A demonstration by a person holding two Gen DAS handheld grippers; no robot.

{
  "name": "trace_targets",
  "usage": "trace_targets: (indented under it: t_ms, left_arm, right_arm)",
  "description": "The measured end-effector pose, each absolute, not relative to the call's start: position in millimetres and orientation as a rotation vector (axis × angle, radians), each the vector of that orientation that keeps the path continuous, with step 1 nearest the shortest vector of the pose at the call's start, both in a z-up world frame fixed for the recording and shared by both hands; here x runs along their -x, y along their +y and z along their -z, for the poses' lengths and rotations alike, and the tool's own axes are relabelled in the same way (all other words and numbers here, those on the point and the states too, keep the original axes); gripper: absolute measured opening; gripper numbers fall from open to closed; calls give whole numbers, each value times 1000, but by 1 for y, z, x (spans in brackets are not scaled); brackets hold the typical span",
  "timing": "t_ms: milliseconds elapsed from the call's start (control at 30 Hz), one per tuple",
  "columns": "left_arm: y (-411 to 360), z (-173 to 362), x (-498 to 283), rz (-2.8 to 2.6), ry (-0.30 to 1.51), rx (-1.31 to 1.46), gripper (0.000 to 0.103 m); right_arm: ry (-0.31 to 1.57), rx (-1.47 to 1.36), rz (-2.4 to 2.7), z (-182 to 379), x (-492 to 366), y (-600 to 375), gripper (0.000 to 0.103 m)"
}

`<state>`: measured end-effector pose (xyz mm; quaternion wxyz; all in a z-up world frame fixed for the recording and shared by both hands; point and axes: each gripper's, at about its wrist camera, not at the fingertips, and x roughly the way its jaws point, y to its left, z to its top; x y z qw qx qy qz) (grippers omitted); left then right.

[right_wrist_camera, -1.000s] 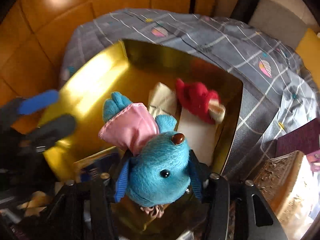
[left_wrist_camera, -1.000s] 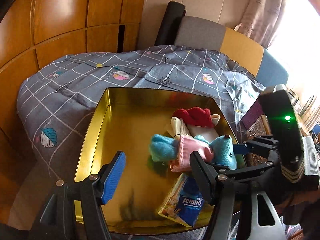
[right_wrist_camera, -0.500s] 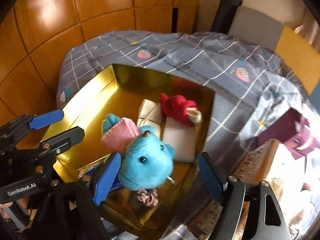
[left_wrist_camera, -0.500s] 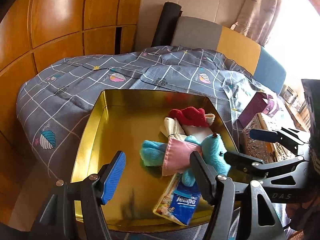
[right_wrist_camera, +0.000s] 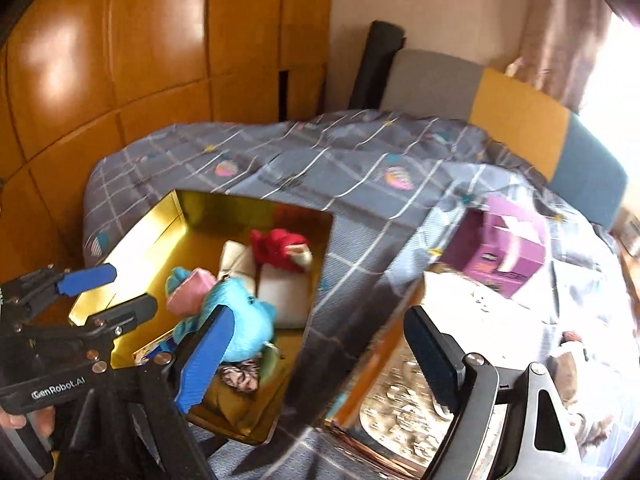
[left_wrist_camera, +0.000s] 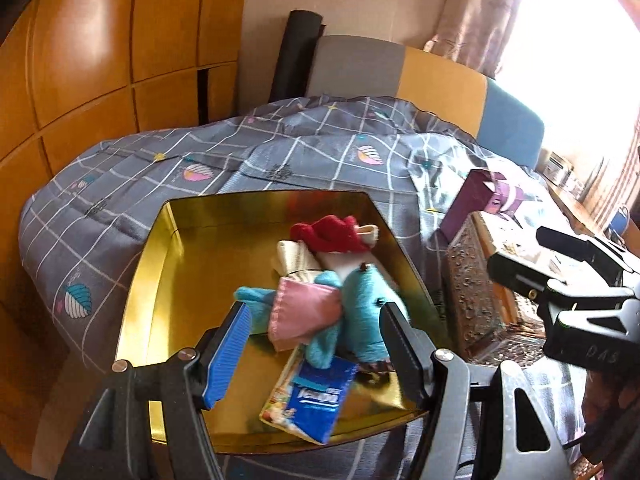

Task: Organize soft objects
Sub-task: 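Move both tools back over the bed toward the remaining socks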

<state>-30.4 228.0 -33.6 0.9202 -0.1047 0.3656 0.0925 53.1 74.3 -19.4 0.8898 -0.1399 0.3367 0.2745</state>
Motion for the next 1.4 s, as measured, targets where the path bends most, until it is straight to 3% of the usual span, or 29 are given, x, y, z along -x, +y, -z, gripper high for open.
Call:
trace_targets:
  t_ms: [267, 967, 1333, 1400]
  left_arm:
    - [202, 24, 26, -143, 741, 160, 67]
    - [152, -1, 15, -14, 699, 100, 67]
    - [90, -34, -2, 141, 657, 17, 67]
    - [74, -35, -7, 170, 660, -3, 67]
  right_arm:
    - [625, 170, -451, 0, -53, 23, 97]
    - [696, -57, 12, 15, -81, -181, 100]
    - [736, -369, 475, 56, -92, -364, 102]
    - [805, -568, 493, 73, -90, -391, 101]
